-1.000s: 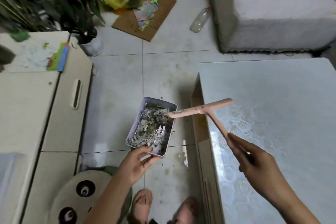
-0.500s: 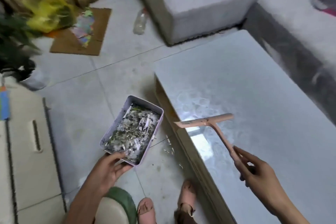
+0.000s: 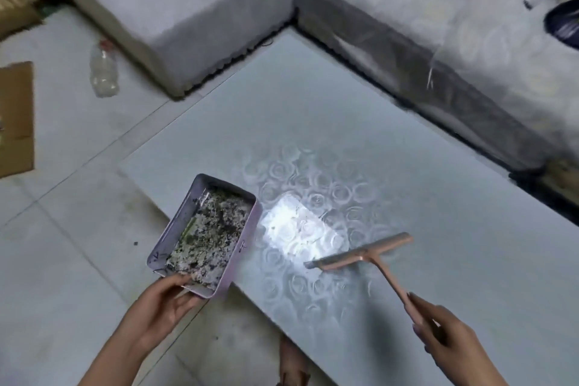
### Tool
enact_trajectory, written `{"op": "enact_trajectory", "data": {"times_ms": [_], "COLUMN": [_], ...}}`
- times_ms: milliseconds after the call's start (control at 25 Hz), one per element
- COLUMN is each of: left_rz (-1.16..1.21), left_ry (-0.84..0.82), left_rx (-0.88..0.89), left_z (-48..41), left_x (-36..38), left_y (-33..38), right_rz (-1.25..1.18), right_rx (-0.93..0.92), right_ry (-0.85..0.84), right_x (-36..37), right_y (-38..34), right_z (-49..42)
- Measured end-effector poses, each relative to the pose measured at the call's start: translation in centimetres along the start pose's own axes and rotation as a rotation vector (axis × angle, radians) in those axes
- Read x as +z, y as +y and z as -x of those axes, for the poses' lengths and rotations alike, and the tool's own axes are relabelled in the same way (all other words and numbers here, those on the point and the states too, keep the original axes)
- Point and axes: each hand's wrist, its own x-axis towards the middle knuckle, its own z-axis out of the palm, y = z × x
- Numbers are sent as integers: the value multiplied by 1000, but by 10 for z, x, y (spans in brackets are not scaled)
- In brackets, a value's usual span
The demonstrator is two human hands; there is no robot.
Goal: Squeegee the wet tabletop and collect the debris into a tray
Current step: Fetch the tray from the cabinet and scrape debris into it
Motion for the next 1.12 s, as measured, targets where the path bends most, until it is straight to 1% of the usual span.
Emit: {"op": "enact_trajectory", "data": {"times_ms": [80, 200, 320, 400, 480, 640, 720, 800, 880, 1000, 1120], "left_rz": [-66, -162, -260, -296, -357, -520, -607, -701, -781, -872, -901], "left_ry": [-19, -26, -6, -12, -24, -97, -128, -168, -219, -261, -267], "left_rx": [-11, -17, -10, 3, 18, -2, -19, -50, -52, -42, -68], "left_z": [-33, -62, -101, -117, -133, -160, -169, -183, -195, -215, -225], "left_x": [35, 70, 98, 109, 113, 122, 124, 124, 127, 128, 125], "left_y": [15, 36, 71, 87, 106, 165, 189, 217, 239, 268, 287], "right_rz": [23, 138, 238, 276, 267, 282, 289, 285, 329, 430, 502], "right_rx": [-47, -151, -242, -270, -288, -322, -302, -255, -209, -173, -162], "right_ry": [-11, -27, -44, -33, -14, 40, 66, 56, 34, 5, -76], "right_x": [-16, -28, -33, -38, -38, -19, -5, 11, 25, 33, 33], "right_y": [-5, -37, -79, -108, -143, -244, -299, -353, -386, -390, -357], "right_z": [-39, -89, -160, -192, -220, -294, -334, -374, -402, -396, -343]}}
